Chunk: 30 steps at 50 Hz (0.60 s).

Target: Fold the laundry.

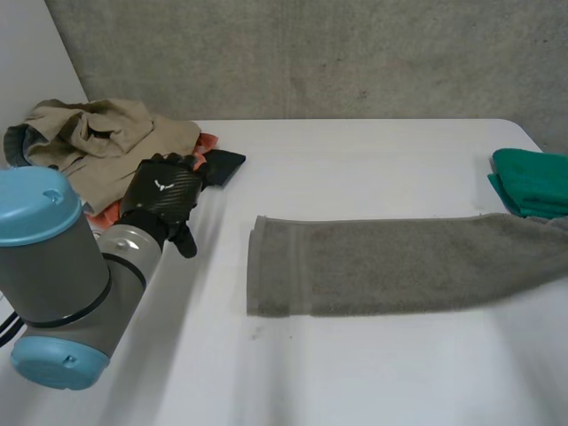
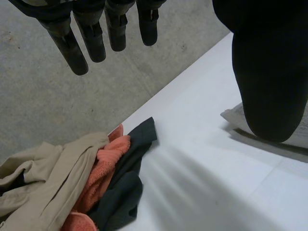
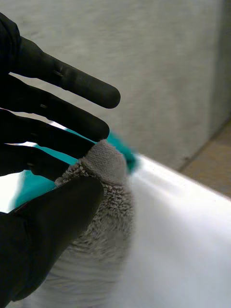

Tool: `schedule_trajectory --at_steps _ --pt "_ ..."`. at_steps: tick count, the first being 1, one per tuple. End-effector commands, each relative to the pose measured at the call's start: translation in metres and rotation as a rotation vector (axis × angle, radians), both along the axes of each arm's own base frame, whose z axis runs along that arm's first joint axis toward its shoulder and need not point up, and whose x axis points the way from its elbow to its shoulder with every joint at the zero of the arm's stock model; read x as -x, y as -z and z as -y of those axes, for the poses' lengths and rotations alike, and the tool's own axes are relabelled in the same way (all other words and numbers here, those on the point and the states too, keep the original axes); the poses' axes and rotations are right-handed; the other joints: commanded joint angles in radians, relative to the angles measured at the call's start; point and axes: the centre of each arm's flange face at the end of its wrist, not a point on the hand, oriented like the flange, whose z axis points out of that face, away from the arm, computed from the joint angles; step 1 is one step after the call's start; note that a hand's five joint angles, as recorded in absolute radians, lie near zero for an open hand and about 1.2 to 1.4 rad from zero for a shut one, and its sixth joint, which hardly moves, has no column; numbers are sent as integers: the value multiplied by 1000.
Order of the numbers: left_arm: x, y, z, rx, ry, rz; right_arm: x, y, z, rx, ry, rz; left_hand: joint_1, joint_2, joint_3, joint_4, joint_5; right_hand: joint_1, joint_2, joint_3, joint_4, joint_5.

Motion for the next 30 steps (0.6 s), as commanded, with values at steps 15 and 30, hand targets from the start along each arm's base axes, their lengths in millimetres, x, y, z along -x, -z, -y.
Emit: schedule_trajectory --at_steps 15,30 --pt "-6 -18 -9 27 -9 -57 -349 45 -197 67 -1128 45 -17 -31 -37 -27 -52 293 219 209 199 224" --pt "-2 -23 -4 48 -3 -66 -344 51 -202 36 -985 121 -17 -31 -37 -27 -52 -929 -1003 -1013 -1023 -997"
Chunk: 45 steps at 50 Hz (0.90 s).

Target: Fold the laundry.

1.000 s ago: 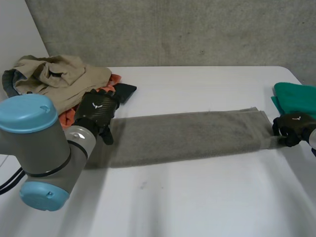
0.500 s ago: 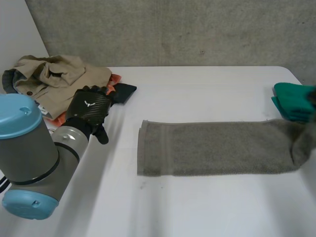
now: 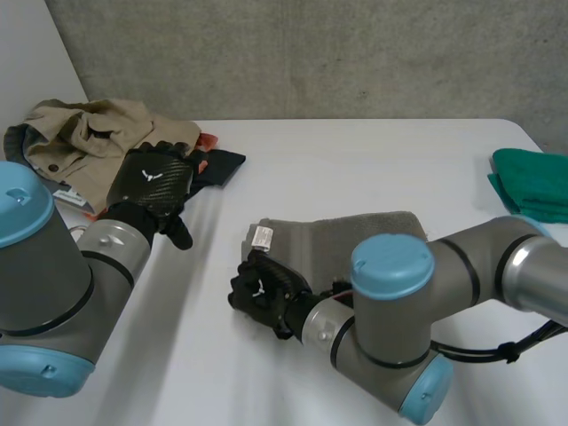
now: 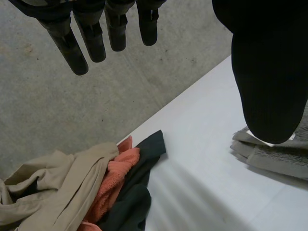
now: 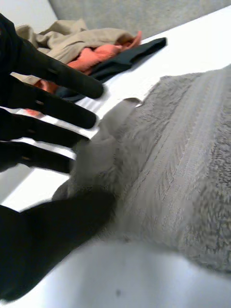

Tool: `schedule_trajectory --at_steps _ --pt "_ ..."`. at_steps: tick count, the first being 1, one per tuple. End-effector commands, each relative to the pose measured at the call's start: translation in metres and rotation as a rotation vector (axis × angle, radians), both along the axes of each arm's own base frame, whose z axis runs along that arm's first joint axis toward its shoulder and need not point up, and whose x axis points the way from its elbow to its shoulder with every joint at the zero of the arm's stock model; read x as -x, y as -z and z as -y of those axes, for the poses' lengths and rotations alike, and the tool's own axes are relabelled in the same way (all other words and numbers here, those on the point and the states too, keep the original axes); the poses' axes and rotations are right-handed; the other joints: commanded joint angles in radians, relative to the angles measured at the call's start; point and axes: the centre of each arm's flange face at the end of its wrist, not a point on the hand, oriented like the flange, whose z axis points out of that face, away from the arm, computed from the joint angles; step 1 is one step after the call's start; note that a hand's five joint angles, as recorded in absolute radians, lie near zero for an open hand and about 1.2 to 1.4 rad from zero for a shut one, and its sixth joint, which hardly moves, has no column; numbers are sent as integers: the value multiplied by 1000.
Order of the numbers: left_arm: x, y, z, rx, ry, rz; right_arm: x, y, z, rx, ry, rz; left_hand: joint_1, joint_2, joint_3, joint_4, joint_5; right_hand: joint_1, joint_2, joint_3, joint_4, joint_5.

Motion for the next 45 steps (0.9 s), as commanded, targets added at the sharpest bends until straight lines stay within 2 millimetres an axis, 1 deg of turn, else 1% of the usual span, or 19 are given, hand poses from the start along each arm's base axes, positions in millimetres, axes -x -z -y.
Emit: schedule_trajectory --at_steps 1,2,3,5,7,12,18,21,25,26,28,31,33,35,37,38,41,42,45 --pt "6 -7 4 26 11 -12 30 -44 32 -16 215 122 -17 -31 -37 -27 -52 -541 -575 -590 -595 -581" --pt "7 -7 5 27 12 -12 39 -54 40 -23 258 151 -17 -31 -37 -27 -52 -541 -575 -590 -595 -581" --pt "8 -8 6 30 14 -14 59 -69 55 -41 349 202 -17 -31 -37 -27 -52 -541 -575 -590 -595 -581" --pt "14 -9 6 35 29 -17 76 -76 65 -70 416 235 -17 -31 -37 -27 -52 -541 -575 -590 -595 -581" --pt "20 -9 4 38 46 -19 98 -69 74 -142 505 244 -17 -31 -37 -27 -52 -541 -575 -590 -595 -581" --pt "43 -6 -8 34 115 -18 127 -46 72 -242 608 198 -17 -31 -37 -27 -52 -541 -575 -590 -595 -581" --pt "49 2 -12 19 137 -8 164 -26 86 -247 733 119 -17 -31 -37 -27 -52 -505 -539 -554 -559 -545" --pt "50 3 -12 15 137 -5 178 -17 94 -240 772 74 -17 -31 -37 -27 -52 -279 -313 -328 -333 -319" --pt "49 5 -13 8 137 -3 185 -4 103 -233 796 21 -17 -31 -37 -27 -52 3 -31 -47 -51 -37" --pt "49 6 -13 6 137 -2 189 -4 107 -200 819 -3 -17 -31 -37 -27 -52 259 225 210 205 220" --pt "48 6 -14 3 135 0 193 -6 112 -162 845 -19 -17 -31 -37 -27 -52 630 596 581 576 590" --pt "46 6 -16 1 135 1 195 -17 126 -56 876 -20 -17 -31 -37 -27 -52 681 647 631 627 641" --pt "46 6 -16 0 134 2 191 -25 130 -12 870 -9 -17 -31 -37 -27 -52 681 647 631 627 641" --pt "45 4 -16 4 132 -1 175 -43 127 52 818 19 -17 -31 -37 -27 -52 681 647 631 627 641" --pt "44 2 -17 9 131 -4 152 -58 116 99 739 50 -17 -31 -37 -27 -52 681 647 631 627 641" --pt "44 0 -17 13 129 -6 126 -71 100 129 650 81 -17 -31 -37 -27 -52 681 647 631 627 641" --pt "42 -4 -20 21 129 -11 92 -74 75 143 530 108 -17 -31 -37 -27 -52 681 647 631 627 641" --pt "41 -5 -20 22 128 -11 74 -71 57 140 450 116 -17 -31 -37 -27 -52 681 647 631 627 641" --pt "39 -5 -22 22 127 -11 51 -58 30 119 318 118 -17 -31 -37 -27 -52 681 647 631 627 641"
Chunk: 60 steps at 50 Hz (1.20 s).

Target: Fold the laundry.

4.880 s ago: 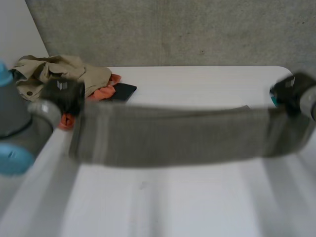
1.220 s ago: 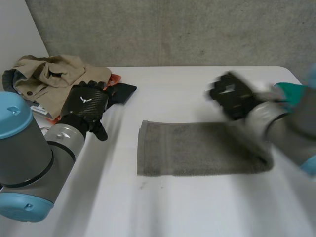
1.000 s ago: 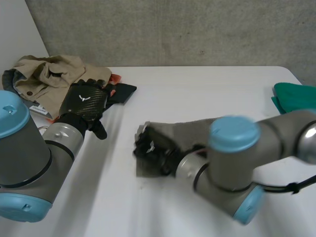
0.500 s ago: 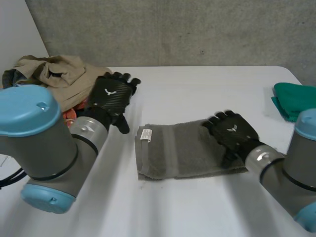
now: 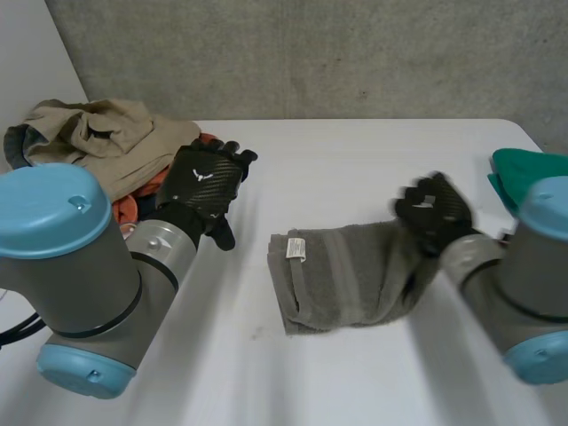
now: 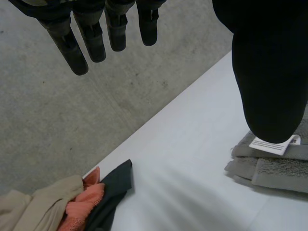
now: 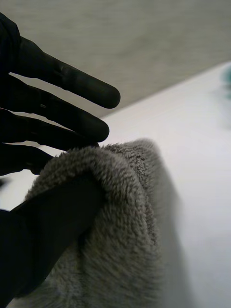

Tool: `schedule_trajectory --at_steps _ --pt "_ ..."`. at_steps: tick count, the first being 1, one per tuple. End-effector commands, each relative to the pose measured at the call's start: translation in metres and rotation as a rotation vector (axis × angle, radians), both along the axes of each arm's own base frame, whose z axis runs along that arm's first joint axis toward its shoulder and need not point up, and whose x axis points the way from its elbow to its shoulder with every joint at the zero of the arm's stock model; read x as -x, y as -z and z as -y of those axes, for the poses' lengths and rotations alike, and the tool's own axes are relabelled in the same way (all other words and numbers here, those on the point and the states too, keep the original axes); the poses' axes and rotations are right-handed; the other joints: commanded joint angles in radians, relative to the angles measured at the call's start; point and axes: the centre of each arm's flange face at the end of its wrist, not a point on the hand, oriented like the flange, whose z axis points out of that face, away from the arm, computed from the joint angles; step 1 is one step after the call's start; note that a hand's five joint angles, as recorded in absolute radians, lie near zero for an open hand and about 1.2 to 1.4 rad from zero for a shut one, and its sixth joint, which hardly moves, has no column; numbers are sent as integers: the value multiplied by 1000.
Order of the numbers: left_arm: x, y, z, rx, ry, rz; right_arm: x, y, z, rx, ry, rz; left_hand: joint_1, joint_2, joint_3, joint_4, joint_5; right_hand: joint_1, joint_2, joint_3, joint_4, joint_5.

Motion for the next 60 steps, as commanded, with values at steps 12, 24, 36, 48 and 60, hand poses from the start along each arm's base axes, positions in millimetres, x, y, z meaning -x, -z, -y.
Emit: schedule_trajectory --at_steps 12,24,36,48,60 --pt "1 -13 1 31 2 -34 -87 28 -91 -112 -432 120 -17 -31 -37 -27 -52 -759 -836 -876 -886 -857" --pt "74 -17 -7 1 154 -196 12 -46 -7 -347 27 623 -4 -19 -25 -14 -39 -859 -936 -976 -987 -957" --pt "99 63 -16 -186 130 -20 6 -4 10 -602 125 525 37 22 16 27 2 -850 -927 -967 -978 -948" --pt "64 107 -30 -326 -41 225 -14 48 3 -703 51 382 37 22 16 27 2 -835 -913 -952 -963 -933" --pt "67 50 -21 -228 -36 115 -20 21 -16 -504 6 299 22 8 2 12 -13 -821 -898 -938 -948 -918"
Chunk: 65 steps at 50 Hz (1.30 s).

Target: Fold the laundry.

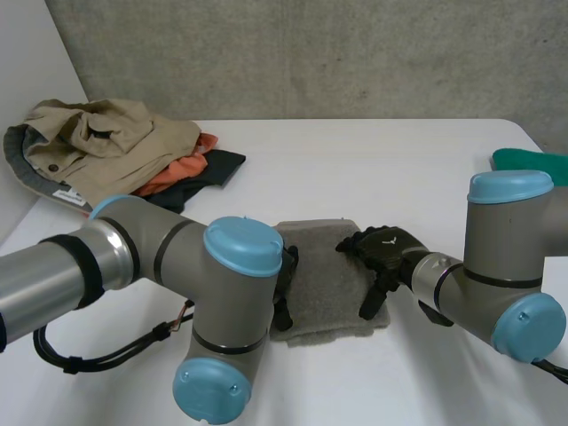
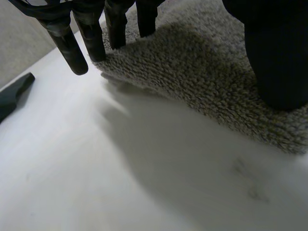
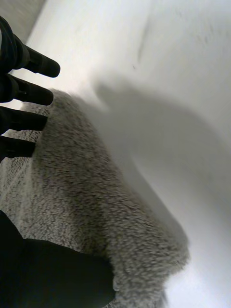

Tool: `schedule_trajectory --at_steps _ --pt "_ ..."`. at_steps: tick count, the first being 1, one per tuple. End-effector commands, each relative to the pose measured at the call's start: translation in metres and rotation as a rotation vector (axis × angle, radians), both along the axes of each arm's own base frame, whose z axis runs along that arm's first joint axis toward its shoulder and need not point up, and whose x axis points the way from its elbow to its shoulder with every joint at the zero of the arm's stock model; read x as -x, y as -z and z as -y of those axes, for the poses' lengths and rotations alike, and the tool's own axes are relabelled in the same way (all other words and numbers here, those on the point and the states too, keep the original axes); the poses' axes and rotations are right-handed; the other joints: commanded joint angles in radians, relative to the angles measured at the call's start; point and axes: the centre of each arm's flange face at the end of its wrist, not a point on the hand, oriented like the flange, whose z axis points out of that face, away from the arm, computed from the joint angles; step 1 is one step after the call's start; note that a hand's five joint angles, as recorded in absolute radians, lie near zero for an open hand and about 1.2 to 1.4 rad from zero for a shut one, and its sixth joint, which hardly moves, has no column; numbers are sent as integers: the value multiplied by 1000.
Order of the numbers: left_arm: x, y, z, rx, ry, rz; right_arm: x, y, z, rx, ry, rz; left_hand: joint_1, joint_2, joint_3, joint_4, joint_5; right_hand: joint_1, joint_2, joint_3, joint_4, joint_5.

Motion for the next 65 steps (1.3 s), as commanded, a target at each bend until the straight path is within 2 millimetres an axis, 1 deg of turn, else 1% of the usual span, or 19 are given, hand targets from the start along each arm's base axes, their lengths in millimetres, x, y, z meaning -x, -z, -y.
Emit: schedule_trajectory --at_steps 1,2,3,5,7,11,14,15,19,27,32,42,46,54,58,59,60,62,65 --pt "3 -61 10 115 -1 -135 -5 -28 -20 141 -18 17 20 8 2 12 -13 -6 5 11 5 21" --pt "3 -69 12 127 3 -153 -7 -41 -30 201 -36 43 17 5 -1 9 -16 -6 5 11 5 21" --pt "2 -84 16 149 19 -191 -7 -44 -35 225 -39 53 17 5 -1 9 -16 -6 5 11 5 21" --pt "2 -98 18 164 55 -229 -6 -48 -46 263 -40 67 17 5 -1 9 -16 -6 5 11 5 21" --pt "5 -115 18 175 144 -284 -4 -43 -58 291 -35 73 25 13 7 18 -7 -6 5 11 5 21" --pt "12 -140 14 177 331 -362 -3 -24 -77 283 -37 53 25 14 8 18 -7 -6 5 11 5 21" --pt "16 -146 11 160 438 -392 -7 -11 -92 276 -61 41 23 11 5 15 -10 -6 5 11 5 21" --pt "17 -148 8 139 497 -403 -6 -7 -93 275 -63 36 23 11 5 15 -10 -6 5 11 5 21" --pt "16 -147 5 88 577 -410 -8 9 -95 291 -80 18 20 8 2 12 -13 -6 5 11 5 21" --pt "17 -140 6 59 578 -400 -17 27 -84 353 -90 19 14 2 -4 6 -19 0 11 17 11 26" --pt "17 -138 5 52 578 -399 -22 36 -75 390 -99 0 14 2 -4 6 -19 76 87 93 87 102" --pt "17 -139 5 55 578 -400 -30 36 -59 458 -93 18 14 2 -4 6 -19 352 363 369 363 379" --pt "16 -139 5 56 576 -401 -34 31 -53 479 -90 31 14 2 -4 6 -19 352 363 369 364 379" --pt "16 -139 5 53 576 -402 -41 31 -44 500 -94 37 14 2 -4 6 -19 364 375 381 375 390" --pt "16 -140 5 55 576 -402 -46 28 -36 520 -92 49 14 2 -4 6 -19 847 858 864 859 874" --pt "16 -140 5 55 576 -402 -48 27 -32 530 -89 55 14 2 -4 6 -19 1069 1080 1086 1081 1096" --pt "16 -140 6 56 575 -403 -50 25 -30 540 -87 60 14 2 -4 6 -19 1140 1151 1157 1152 1167" --pt "15 -143 6 62 575 -406 -53 19 -25 559 -82 71 14 2 -4 6 -19 1141 1152 1158 1152 1167" --pt "15 -146 7 75 573 -409 -54 0 -6 617 -49 105 14 2 -4 6 -19 1141 1152 1158 1152 1167"
